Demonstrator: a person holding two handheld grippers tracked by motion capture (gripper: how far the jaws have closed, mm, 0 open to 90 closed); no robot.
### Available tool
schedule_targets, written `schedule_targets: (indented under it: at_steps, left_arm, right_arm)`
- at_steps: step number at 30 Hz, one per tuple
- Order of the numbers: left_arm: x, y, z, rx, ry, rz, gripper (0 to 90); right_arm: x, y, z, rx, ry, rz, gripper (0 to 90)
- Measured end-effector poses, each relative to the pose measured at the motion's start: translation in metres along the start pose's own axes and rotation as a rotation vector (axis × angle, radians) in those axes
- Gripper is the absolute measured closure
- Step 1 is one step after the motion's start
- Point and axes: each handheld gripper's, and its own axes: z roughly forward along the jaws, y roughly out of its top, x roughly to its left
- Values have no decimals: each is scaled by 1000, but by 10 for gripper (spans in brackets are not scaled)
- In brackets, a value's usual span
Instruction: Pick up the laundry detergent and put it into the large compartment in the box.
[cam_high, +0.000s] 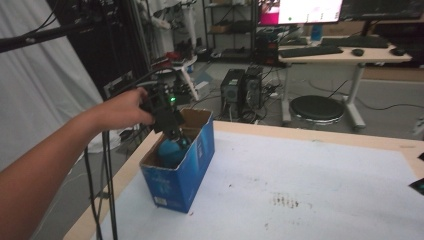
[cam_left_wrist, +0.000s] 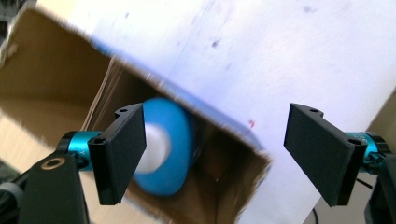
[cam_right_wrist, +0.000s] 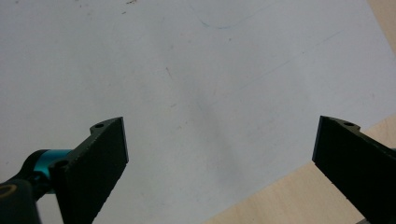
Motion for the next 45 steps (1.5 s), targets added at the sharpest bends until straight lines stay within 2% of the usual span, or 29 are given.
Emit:
schedule_targets:
  at_steps: [3,6,8,10,14,17,20,25,30,34,38,41,45]
  left_arm:
    - [-6,11,1,-18,-20,12,210]
    - [-13,22,6,-5,-29,26,210]
    - [-19,31,9,-10,-31,46,206]
    - [-24,40,12,-11,-43,70,156]
    - [-33,55,20,-1,-43,101,155]
    - [-38,64,27,8,-63,131,63]
    - [-42,73,35,33,-56,154,22]
    - [-47,86,49,48,-52,178,18]
    - [-51,98,58,38,-43,209,19]
    - [-54,108,66,37,-59,215,19]
    - [-64,121,80,69,-75,239,20]
    - [-70,130,89,89,-75,233,20]
    - [-76,138,97,91,-89,260,20]
  right_arm:
    - [3,0,-2,-7,-3,-5,25]
    - [5,-1,-4,-13,-5,-7,24]
    - [7,-2,-5,-20,-7,-6,25]
    - [7,-4,-5,-26,-8,-4,25]
    - [9,-7,-6,-32,-7,-6,25]
    - [9,-9,-5,-41,-5,-3,25]
    - [10,-10,-5,-43,-2,-3,25]
    - [10,-13,-3,-47,0,1,25]
    - [11,-15,-1,-54,2,-4,25]
    - [11,-16,2,-63,8,-2,25]
    - [13,-16,6,-65,15,-6,25]
    - [13,-16,7,-65,17,-3,25]
    - [15,-15,7,-68,18,-6,25]
